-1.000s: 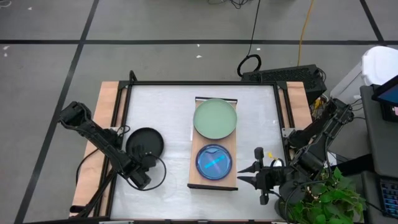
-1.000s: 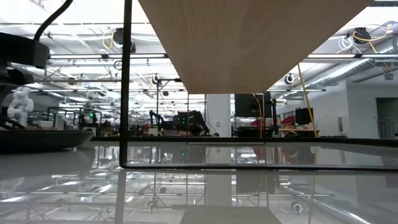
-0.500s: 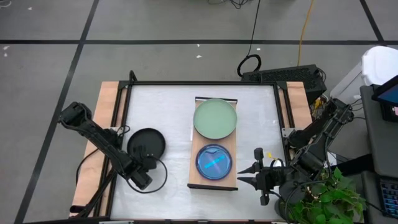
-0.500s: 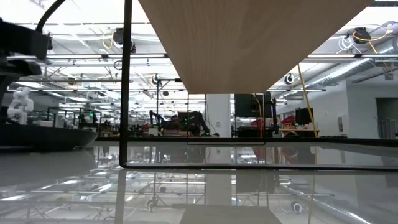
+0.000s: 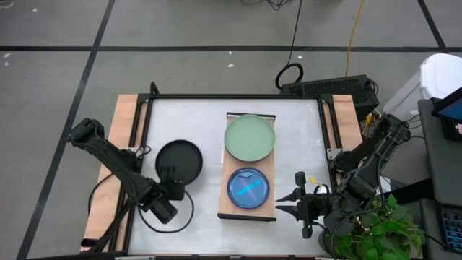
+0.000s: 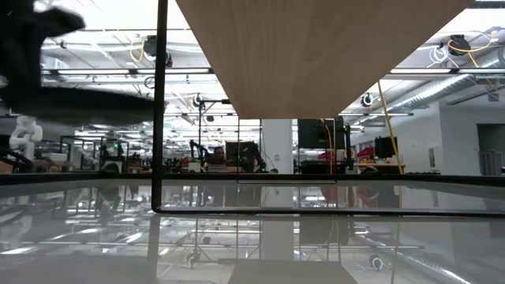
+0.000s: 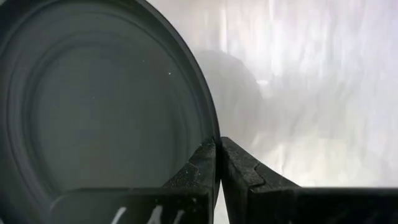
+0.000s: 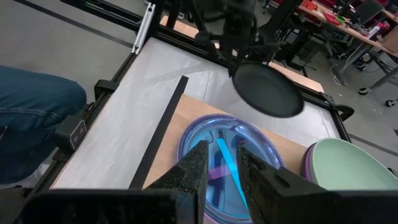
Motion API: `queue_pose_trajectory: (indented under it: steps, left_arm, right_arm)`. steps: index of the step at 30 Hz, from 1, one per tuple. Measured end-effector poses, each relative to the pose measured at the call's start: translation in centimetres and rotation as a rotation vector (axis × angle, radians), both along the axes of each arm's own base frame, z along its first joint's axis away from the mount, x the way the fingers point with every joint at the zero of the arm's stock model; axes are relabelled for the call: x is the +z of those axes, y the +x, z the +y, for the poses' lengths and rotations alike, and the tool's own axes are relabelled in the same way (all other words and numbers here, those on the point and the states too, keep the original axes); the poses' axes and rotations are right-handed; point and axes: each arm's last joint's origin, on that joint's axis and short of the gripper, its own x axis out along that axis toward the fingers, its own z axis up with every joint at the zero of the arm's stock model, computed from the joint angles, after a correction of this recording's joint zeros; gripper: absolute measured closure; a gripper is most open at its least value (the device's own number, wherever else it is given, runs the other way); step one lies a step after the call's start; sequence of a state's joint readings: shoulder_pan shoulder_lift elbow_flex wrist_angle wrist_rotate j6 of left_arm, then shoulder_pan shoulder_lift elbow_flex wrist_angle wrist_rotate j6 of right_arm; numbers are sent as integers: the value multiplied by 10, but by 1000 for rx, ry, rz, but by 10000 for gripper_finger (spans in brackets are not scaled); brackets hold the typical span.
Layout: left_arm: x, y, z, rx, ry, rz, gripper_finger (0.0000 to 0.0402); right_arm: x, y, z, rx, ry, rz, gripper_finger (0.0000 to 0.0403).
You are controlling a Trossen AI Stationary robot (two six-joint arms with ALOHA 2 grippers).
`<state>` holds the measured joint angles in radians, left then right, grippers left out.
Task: Place and stack plates onto a shelf
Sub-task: Stack the black plate on top of the light green plate on the shelf
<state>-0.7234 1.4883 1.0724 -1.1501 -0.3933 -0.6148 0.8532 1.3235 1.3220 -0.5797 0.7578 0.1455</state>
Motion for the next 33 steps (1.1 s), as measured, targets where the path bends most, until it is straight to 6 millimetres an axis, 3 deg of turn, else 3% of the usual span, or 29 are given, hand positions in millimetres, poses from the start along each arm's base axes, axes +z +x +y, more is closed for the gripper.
queue_pose_trajectory:
  steps: [10,23,33]
  left_arm:
    - [54,19,12,-81,82,-34,392]
    - [97,46,35,-267,114,-68,392]
    - [124,76,55,-461,173,-222,392]
  right_arm:
    - [0,0,0,-11,22,0,332]
    - [0,0,0,-20,44,1,332]
    - [0,0,0,-31,67,-3,332]
